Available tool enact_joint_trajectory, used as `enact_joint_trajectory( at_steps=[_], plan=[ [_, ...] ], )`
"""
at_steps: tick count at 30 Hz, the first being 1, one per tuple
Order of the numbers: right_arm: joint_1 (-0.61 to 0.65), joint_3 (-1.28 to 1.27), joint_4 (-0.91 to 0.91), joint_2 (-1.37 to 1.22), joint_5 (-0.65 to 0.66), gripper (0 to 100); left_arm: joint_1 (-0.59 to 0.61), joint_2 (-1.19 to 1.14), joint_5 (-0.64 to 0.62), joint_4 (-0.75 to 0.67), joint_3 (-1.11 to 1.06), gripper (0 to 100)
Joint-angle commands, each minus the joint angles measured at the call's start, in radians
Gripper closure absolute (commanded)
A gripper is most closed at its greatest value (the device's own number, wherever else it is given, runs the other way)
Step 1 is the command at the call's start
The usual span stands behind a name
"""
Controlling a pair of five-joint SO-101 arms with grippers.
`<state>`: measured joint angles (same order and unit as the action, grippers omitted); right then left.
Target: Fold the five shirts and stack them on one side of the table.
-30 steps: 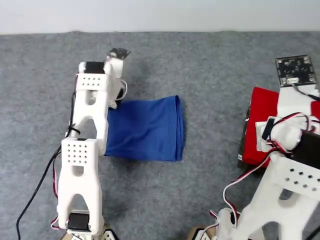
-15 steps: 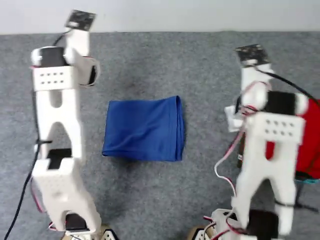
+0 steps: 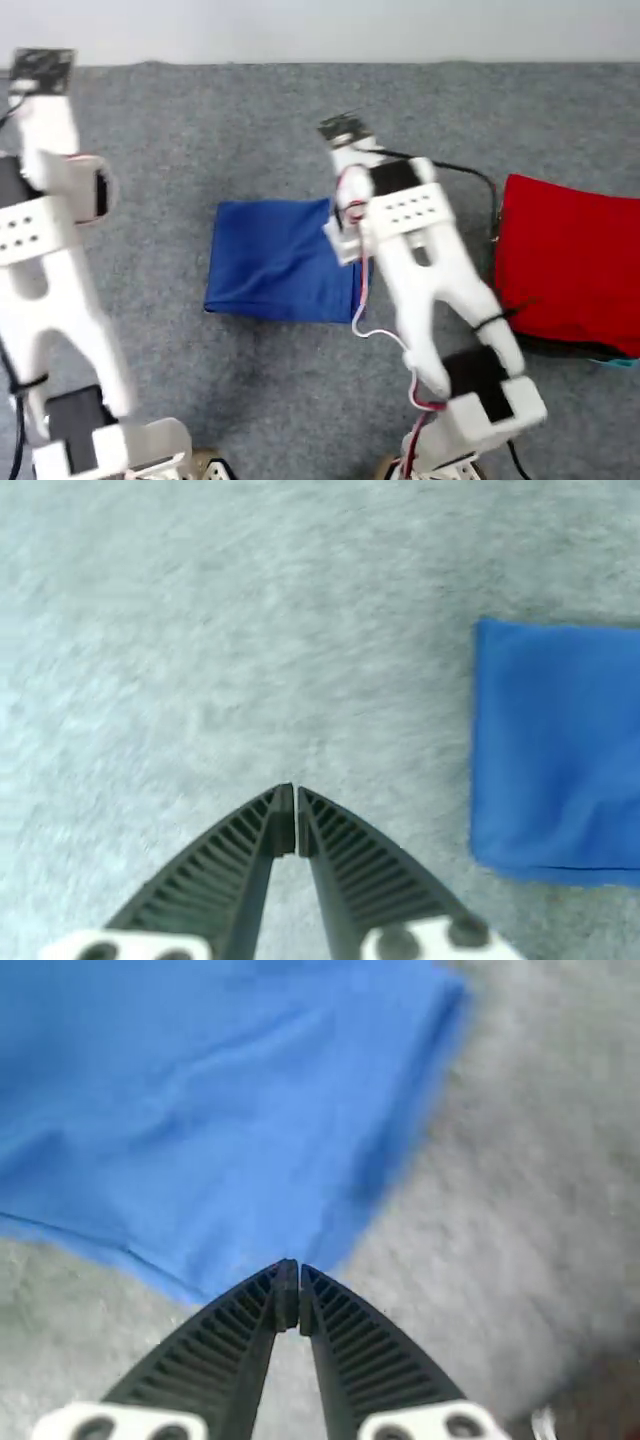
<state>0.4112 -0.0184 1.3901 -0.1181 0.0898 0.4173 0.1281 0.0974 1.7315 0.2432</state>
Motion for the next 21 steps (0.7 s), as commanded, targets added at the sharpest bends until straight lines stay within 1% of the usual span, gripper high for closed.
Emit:
enact_joint_trajectory(
  at_steps=[1, 6, 9, 12, 16, 21],
  plan=[
    [0.062, 0.012, -0.096, -0.051, -0.011, 98.8, 0.078, 0.087, -0.002, 0.021, -0.028, 99],
    [0.111, 0.008, -0.162, -0.171, -0.011, 98.8, 0.160, 0.115, 0.038, 0.020, -0.067, 99],
    [0.104, 0.008, -0.154, -0.254, -0.006, 98.8, 0.187, 0.117, 0.044, 0.020, -0.073, 99],
    [0.076, 0.011, -0.108, -0.314, -0.006, 98.8, 0.192, 0.117, 0.044, 0.020, -0.077, 99],
    [0.041, 0.020, -0.104, -0.320, -0.005, 98.8, 0.187, 0.117, 0.043, 0.020, -0.077, 99],
    [0.041, 0.161, -0.096, -0.268, -0.003, 98.8, 0.187, 0.112, 0.043, 0.012, -0.077, 99]
  ],
)
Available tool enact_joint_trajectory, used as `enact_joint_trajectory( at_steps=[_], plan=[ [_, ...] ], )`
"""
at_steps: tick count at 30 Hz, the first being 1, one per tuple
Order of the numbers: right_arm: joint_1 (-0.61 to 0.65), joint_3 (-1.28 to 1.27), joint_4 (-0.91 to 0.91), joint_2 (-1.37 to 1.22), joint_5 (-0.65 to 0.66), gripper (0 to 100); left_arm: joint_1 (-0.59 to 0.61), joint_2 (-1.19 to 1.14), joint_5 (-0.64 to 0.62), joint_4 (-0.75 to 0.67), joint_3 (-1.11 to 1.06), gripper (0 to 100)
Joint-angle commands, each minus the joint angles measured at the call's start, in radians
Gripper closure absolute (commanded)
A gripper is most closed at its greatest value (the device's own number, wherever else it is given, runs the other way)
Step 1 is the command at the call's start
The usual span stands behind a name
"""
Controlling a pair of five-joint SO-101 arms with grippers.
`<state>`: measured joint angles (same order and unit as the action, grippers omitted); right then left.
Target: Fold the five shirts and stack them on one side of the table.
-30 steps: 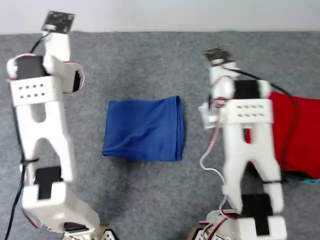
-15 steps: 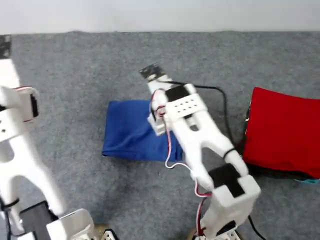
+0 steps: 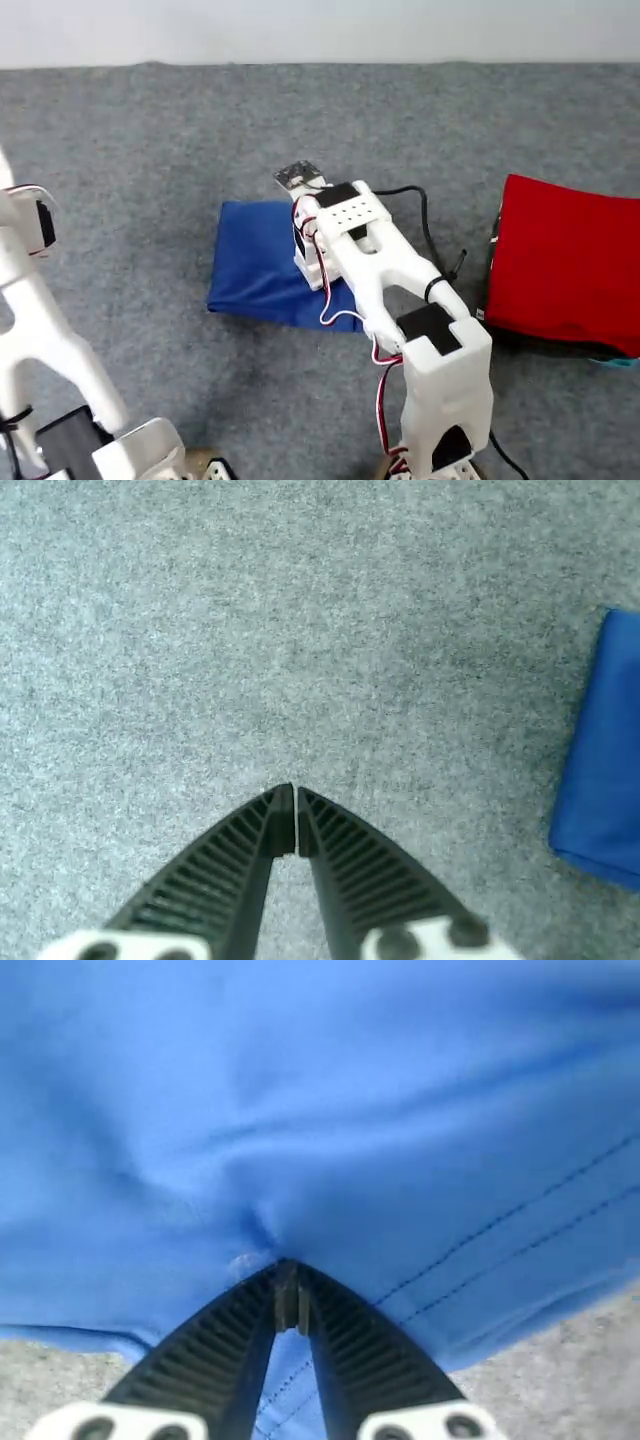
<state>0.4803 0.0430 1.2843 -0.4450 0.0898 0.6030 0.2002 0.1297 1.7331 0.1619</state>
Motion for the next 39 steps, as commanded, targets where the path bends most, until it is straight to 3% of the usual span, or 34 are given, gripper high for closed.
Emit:
enact_joint_trajectory(
  at_steps=[1, 7, 13, 18, 30, 35, 39],
  plan=[
    [-0.031, 0.138, 0.008, 0.067, -0.003, 98.8, 0.002, 0.040, 0.011, 0.011, 0.004, 99],
    [-0.096, 0.322, -0.030, 0.016, -0.003, 98.7, 0.002, 0.044, 0.011, 0.011, 0.004, 99],
    [-0.216, 0.345, -0.185, -0.157, -0.002, 98.8, 0.005, 0.044, 0.009, 0.014, 0.004, 99],
    [-0.203, 0.414, -0.188, -0.209, 0.054, 98.8, 0.005, 0.044, 0.009, 0.017, 0.004, 99],
    [-0.096, 0.638, 0.214, -0.088, 0.046, 98.8, 0.006, 0.046, 0.012, 0.018, 0.005, 99],
    [-0.059, 0.640, 0.423, -0.065, -0.086, 98.8, 0.006, 0.046, 0.012, 0.018, 0.005, 99],
    [0.016, 0.611, 0.513, -0.061, -0.107, 98.8, 0.006, 0.046, 0.012, 0.018, 0.005, 99]
  ],
)
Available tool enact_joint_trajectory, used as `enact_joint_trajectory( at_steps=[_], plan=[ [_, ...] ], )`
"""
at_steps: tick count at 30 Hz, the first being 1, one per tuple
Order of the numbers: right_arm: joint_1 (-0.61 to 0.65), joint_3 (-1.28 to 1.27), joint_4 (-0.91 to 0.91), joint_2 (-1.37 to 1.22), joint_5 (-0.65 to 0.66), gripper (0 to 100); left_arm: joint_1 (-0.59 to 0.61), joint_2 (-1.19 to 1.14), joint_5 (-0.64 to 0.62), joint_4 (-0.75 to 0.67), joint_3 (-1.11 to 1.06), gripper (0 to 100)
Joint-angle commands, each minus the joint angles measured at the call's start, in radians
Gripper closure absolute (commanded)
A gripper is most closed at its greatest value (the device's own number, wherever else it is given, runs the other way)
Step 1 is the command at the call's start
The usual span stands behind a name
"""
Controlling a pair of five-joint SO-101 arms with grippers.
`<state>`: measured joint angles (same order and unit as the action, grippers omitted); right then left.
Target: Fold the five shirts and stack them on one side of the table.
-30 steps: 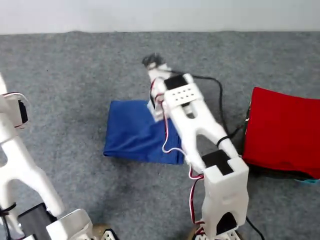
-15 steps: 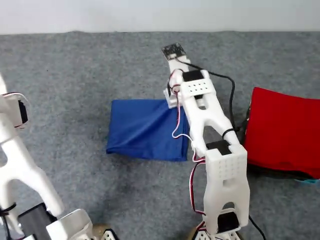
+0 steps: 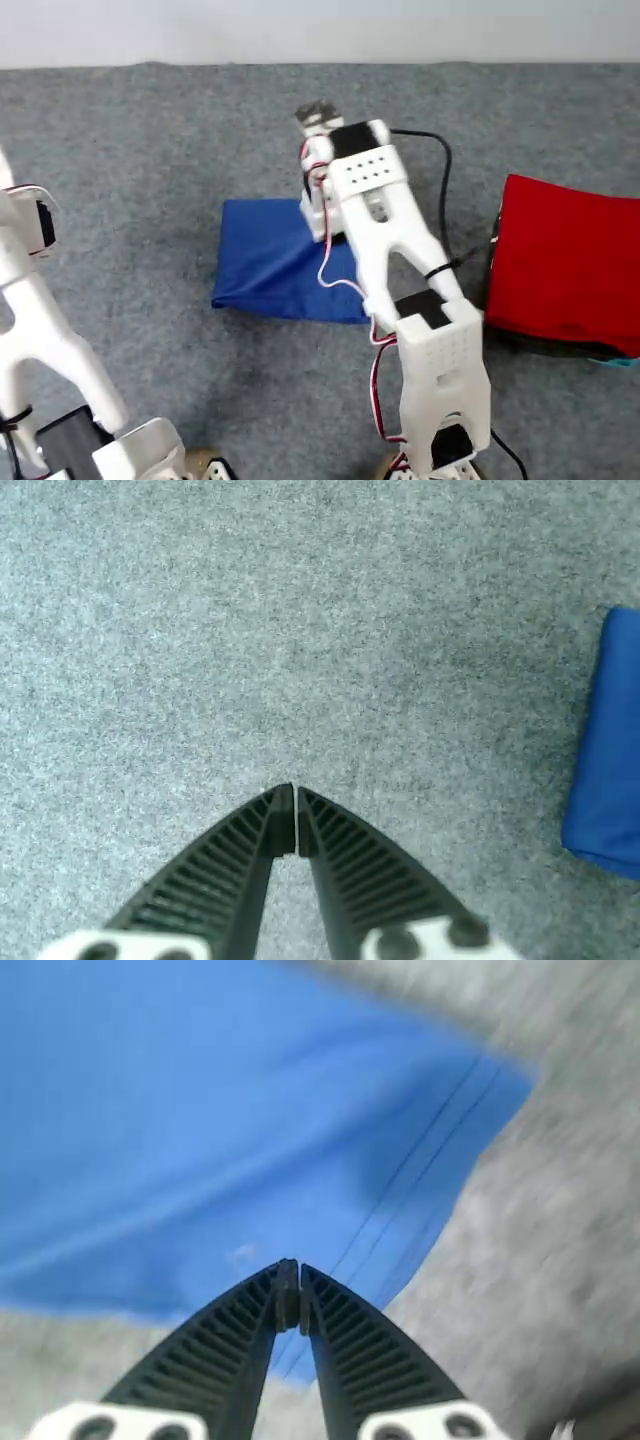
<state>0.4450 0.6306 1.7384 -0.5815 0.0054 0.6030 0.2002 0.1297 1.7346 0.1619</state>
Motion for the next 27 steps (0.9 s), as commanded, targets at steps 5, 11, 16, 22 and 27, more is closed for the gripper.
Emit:
enact_joint_trajectory(
  at_steps=[5, 11, 16, 22, 27],
  plan=[
    [0.076, -0.155, 0.036, 0.050, -0.021, 98.8, 0.008, 0.046, 0.011, 0.018, 0.005, 99],
    [0.054, -0.218, -0.007, -0.030, -0.021, 98.8, 0.008, 0.046, 0.012, 0.018, 0.005, 99],
    [0.117, -0.064, 0.042, 0.041, -0.025, 98.8, 0.069, 0.068, 0.009, 0.015, 0.010, 99],
    [0.283, 0.034, 0.016, 0.082, -0.029, 98.7, 0.212, 0.130, 0.012, 0.015, 0.002, 99],
    [0.386, 0.034, -0.088, 0.010, -0.029, 98.7, 0.270, 0.133, 0.014, 0.017, 0.002, 99]
  ],
)
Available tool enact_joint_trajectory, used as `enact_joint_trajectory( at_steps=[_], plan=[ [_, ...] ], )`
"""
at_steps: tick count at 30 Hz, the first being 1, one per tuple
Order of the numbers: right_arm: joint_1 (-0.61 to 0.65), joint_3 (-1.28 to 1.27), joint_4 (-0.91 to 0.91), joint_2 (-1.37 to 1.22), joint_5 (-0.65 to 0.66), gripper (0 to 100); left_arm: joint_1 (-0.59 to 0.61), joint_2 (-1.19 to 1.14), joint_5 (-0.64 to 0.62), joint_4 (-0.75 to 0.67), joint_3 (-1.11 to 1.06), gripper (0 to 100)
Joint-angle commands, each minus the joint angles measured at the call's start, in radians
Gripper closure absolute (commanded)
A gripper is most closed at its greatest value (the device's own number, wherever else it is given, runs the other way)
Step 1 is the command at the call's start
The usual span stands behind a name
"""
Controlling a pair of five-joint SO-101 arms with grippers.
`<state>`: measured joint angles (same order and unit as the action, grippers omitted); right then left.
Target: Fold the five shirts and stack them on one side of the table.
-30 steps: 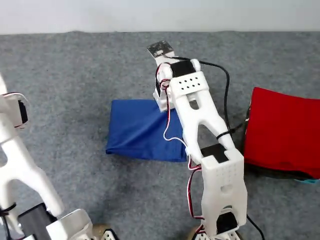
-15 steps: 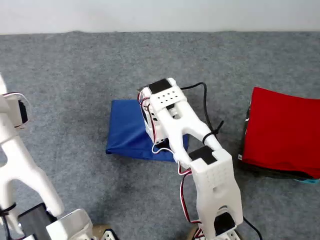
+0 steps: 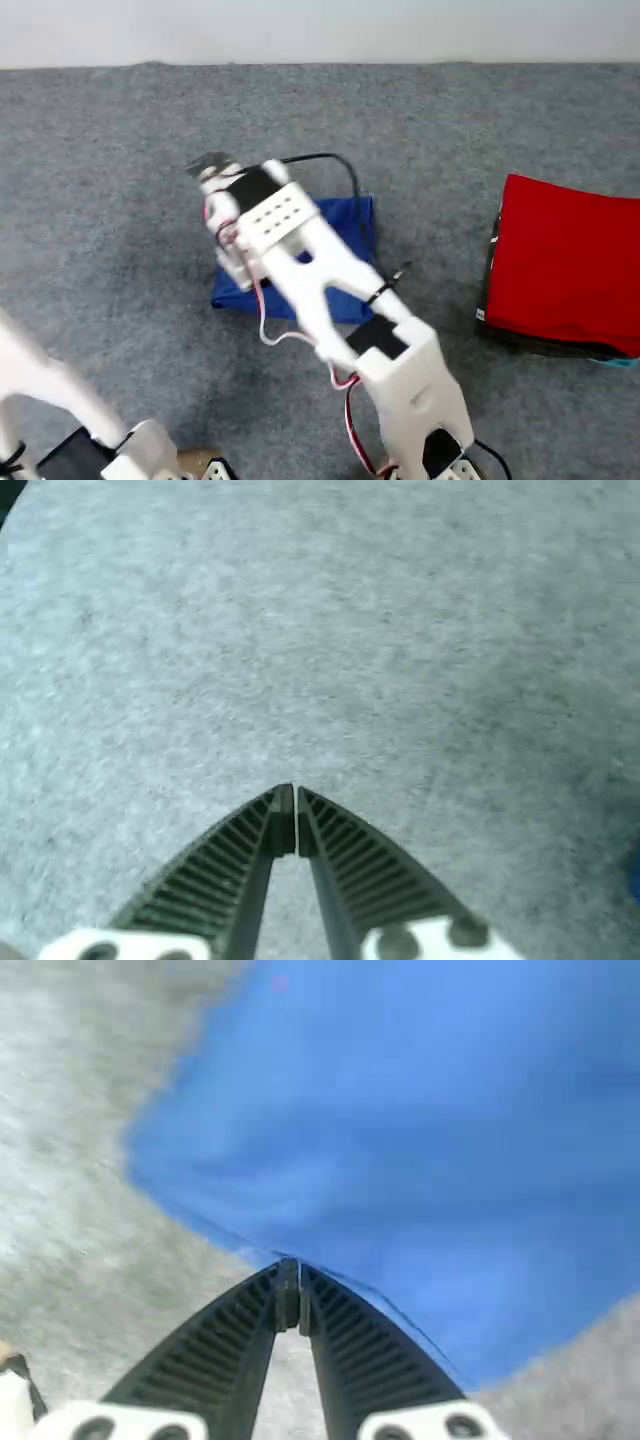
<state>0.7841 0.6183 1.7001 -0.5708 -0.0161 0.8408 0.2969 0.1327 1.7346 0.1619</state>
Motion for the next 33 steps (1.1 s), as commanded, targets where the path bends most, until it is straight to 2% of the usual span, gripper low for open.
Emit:
enact_joint_trajectory(
  at_steps=[1, 9, 16, 19, 27, 30, 33],
  plan=[
    [0.061, 0.046, -0.071, -0.027, -0.008, 98.8, 0.041, 0.037, 0.011, 0.017, 0.002, 99],
    [0.117, 0.068, -0.160, -0.225, 0.000, 98.8, 0.087, 0.038, 0.055, 0.017, 0.002, 99],
    [0.094, 0.351, 0.070, -0.145, -0.006, 98.8, 0.106, 0.038, 0.061, 0.017, 0.002, 99],
    [0.059, 0.399, 0.099, -0.091, -0.005, 98.8, 0.106, 0.038, 0.061, 0.017, 0.002, 99],
    [-0.065, 0.138, 0.097, 0.163, -0.008, 98.3, 0.106, 0.034, 0.083, 0.015, 0.002, 99],
    [-0.090, 0.002, 0.097, 0.277, -0.086, 97.3, 0.106, 0.037, 0.133, 0.015, 0.002, 99],
    [-0.122, -0.149, 0.096, 0.384, -0.181, 89.8, 0.106, 0.040, 0.144, 0.014, 0.004, 99]
  ],
)
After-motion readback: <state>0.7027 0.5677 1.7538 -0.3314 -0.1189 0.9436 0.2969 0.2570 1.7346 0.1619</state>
